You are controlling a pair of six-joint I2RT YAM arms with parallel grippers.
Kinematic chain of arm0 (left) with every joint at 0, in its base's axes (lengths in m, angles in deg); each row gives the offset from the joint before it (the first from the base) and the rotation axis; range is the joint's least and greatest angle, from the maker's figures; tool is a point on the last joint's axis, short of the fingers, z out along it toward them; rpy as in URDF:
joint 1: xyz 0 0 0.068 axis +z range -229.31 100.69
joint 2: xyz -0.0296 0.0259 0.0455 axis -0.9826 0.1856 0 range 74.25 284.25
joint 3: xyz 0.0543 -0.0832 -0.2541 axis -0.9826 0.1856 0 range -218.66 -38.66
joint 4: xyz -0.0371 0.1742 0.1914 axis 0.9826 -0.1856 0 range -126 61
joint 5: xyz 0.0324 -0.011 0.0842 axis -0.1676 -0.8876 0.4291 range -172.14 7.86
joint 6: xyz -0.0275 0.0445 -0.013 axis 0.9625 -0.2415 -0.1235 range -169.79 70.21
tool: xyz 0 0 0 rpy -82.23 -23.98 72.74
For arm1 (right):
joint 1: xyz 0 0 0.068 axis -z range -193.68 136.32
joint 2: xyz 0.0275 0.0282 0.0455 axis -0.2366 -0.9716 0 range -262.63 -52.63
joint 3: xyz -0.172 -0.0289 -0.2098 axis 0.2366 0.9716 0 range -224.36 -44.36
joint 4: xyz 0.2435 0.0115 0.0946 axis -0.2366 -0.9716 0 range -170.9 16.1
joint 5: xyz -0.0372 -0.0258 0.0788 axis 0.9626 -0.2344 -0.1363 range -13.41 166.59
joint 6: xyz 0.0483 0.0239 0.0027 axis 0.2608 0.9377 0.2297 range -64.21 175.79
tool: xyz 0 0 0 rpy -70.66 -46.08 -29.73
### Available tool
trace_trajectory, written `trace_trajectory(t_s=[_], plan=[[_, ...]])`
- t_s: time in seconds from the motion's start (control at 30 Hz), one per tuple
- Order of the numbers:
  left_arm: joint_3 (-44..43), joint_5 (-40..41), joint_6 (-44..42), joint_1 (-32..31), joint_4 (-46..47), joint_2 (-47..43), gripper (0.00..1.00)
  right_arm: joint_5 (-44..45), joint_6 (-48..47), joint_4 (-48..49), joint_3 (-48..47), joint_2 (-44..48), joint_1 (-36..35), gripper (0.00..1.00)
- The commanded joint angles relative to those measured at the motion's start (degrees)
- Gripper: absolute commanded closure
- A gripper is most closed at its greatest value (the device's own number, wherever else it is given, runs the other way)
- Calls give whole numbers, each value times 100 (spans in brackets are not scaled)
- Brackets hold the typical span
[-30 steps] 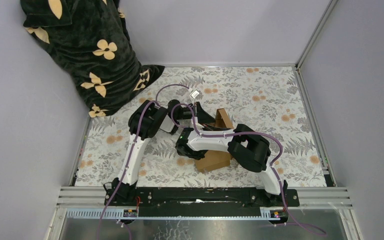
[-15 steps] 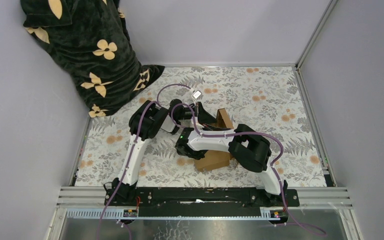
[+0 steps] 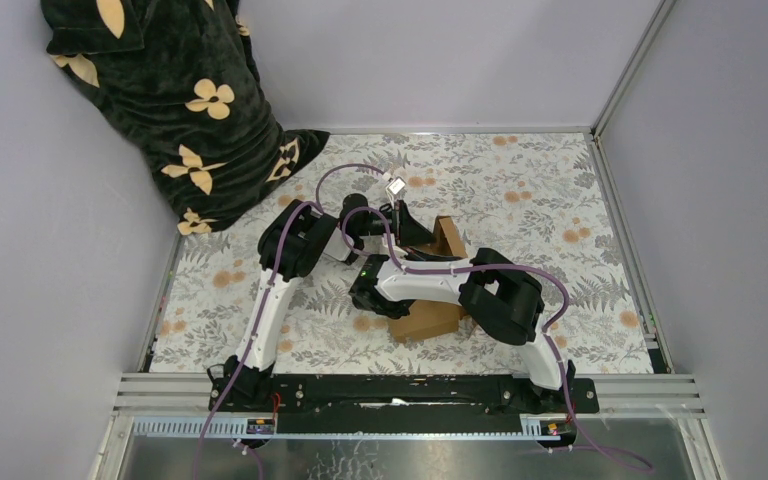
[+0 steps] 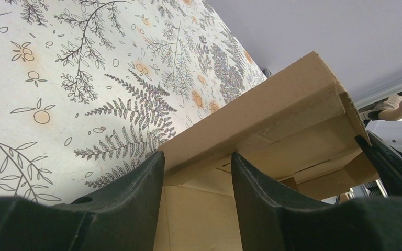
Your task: Fold the paper box
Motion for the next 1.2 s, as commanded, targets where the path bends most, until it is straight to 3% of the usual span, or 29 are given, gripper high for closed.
trace_trajectory(t_s=[0.0, 0.6, 1.17], plan=[[-209, 113, -172, -50, 108, -205, 43, -387, 29, 494, 21, 208, -58, 94], [-512, 164, -163, -162, 166, -5, 41, -649, -412, 995, 169, 305, -67, 94], [-886, 212, -325, -251, -394, 168, 49, -855, -605, 1337, 356, 392, -67, 94]])
